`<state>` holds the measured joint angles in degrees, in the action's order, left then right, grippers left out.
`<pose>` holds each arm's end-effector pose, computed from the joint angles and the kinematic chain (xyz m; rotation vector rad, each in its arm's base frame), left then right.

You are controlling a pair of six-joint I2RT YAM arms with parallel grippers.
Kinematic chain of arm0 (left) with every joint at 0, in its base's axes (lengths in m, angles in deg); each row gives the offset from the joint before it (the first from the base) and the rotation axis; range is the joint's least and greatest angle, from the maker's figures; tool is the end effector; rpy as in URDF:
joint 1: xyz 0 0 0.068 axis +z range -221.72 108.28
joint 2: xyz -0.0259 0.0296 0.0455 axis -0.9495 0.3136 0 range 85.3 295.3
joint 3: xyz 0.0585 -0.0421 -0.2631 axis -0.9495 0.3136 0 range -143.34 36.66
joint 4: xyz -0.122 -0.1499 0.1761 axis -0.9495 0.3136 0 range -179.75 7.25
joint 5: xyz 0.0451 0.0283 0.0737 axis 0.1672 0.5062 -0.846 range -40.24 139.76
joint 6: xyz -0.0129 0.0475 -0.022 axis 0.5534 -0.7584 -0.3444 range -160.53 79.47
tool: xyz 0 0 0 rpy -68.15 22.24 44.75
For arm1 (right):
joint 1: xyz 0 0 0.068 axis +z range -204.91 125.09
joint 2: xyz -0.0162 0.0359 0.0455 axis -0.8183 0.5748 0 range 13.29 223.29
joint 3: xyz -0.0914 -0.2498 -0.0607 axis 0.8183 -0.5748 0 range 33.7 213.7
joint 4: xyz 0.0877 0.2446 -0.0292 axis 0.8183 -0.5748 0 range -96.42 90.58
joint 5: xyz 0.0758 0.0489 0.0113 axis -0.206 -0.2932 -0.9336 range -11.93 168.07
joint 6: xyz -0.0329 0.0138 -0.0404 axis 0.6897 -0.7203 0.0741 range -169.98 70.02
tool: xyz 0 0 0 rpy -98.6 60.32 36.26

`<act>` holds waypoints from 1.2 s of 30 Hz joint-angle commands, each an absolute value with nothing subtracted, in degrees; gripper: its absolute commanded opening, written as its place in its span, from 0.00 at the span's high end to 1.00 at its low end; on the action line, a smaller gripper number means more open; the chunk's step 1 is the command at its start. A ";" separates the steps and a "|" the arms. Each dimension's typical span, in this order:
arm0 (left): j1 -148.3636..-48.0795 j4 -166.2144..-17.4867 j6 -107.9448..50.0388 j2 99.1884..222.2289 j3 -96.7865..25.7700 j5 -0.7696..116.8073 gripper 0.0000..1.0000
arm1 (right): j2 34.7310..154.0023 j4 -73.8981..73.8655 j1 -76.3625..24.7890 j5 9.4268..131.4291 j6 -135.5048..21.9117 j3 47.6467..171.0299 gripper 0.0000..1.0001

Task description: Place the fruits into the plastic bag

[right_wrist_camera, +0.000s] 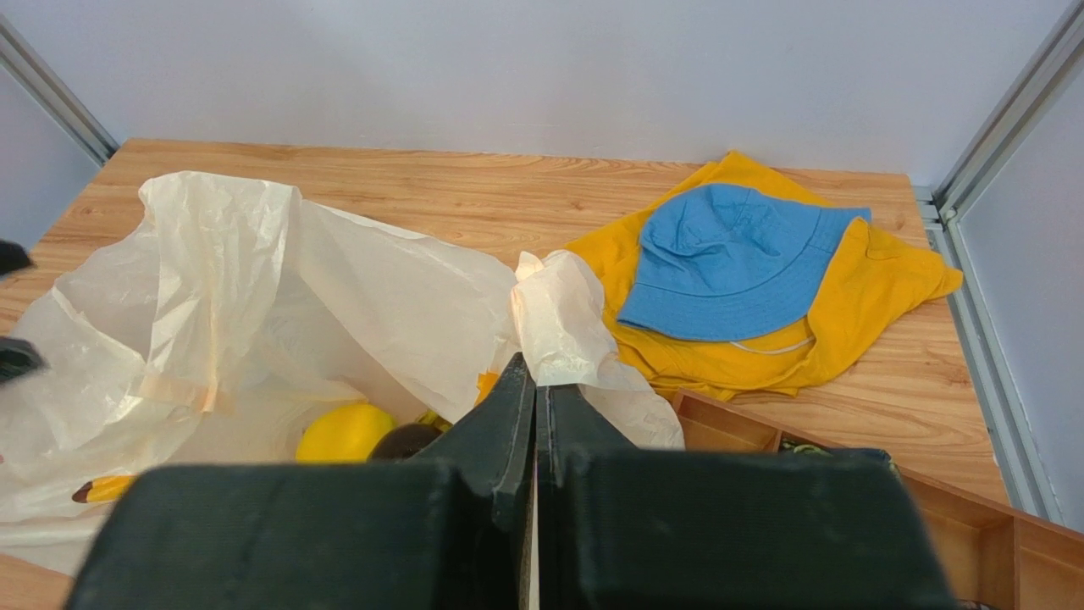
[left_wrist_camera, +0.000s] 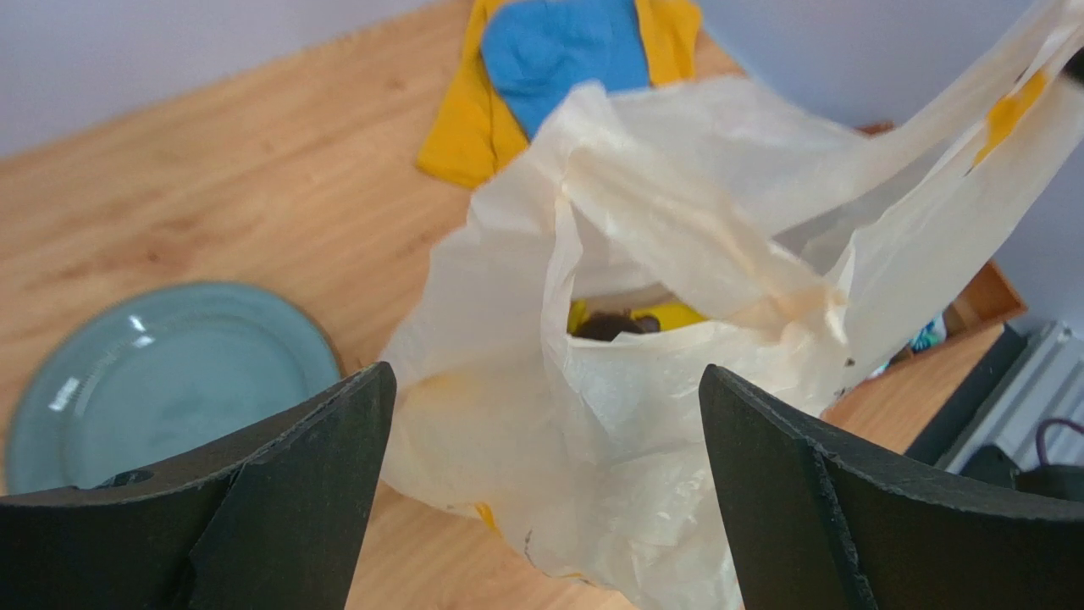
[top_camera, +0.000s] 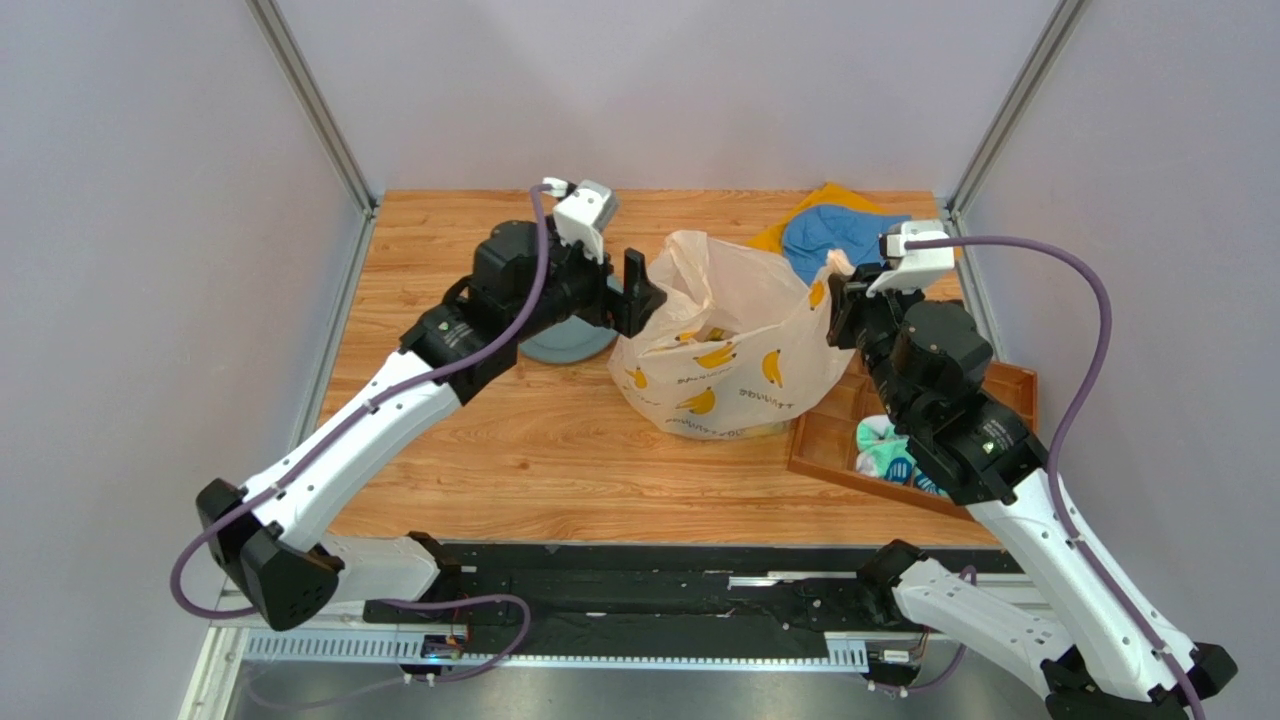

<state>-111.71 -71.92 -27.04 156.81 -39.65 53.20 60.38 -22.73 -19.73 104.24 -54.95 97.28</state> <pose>0.2147 -0.1829 0.4195 0.4684 1.7963 -0.7139 0.1426 0.0813 0.4214 -0.1010 1.6768 0.1418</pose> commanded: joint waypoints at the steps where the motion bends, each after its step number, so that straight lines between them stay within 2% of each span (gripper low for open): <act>1: -111.80 -72.70 -22.26 159.30 -39.36 60.38 0.07 | 61.10 -21.22 -19.85 102.94 -55.87 98.92 1.00; 2: -111.80 -72.87 -21.99 160.61 -39.45 61.52 0.14 | 61.27 -21.13 -19.85 102.68 -55.70 99.27 1.00; 4: -111.71 -74.45 -21.12 161.67 -39.28 65.57 0.37 | 62.24 -21.22 -19.85 102.07 -55.52 100.32 1.00; 5: -111.71 -75.15 -20.85 161.77 -39.02 66.36 0.60 | 62.59 -21.22 -19.85 101.89 -55.43 100.76 1.00; 6: -111.71 -75.77 -20.67 161.59 -39.01 67.06 0.74 | 63.20 -21.30 -19.93 101.54 -55.34 101.81 1.00; 7: -111.71 -75.77 -20.41 160.63 -39.01 66.72 0.97 | 63.56 -21.31 -19.85 101.36 -55.08 102.34 1.00; 8: -111.80 -75.77 -20.14 159.84 -38.84 66.20 1.00 | 63.91 -21.39 -19.93 101.10 -54.91 103.22 1.00; 16: -111.80 -75.95 -15.93 147.89 -37.70 65.84 1.00 | 67.86 -21.48 -19.85 99.34 -52.88 111.04 1.00; 28: -111.62 -72.00 -19.35 146.83 -29.17 53.81 1.00 | 76.13 -21.04 -19.85 96.79 -53.50 110.43 1.00; 30: -111.36 -70.94 -19.79 146.48 -28.29 52.05 1.00 | 76.13 -21.48 -19.85 95.92 -53.85 109.99 0.96; 31: -111.36 -70.85 -19.96 146.21 -28.20 51.78 0.95 | 76.04 -21.74 -19.93 95.65 -54.20 109.91 0.94; 33: -111.27 -70.59 -20.66 145.86 -28.29 51.69 0.79 | 75.86 -22.44 -19.85 94.86 -54.29 110.17 0.86; 34: -111.27 -70.59 -20.93 145.69 -28.55 51.78 0.55 | 75.69 -22.88 -19.85 94.51 -54.38 110.34 0.82; 35: -111.27 -70.50 -21.19 145.60 -28.73 51.78 0.43 | 75.51 -23.15 -19.85 94.16 -54.46 110.52 0.77; 36: -111.27 -70.50 -21.89 145.33 -28.90 51.69 0.27 | 75.43 -23.85 -19.85 93.46 -54.38 110.78 0.62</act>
<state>-111.47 -69.63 -19.67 147.43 -27.39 53.44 76.94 -23.41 -19.73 95.81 -54.04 109.49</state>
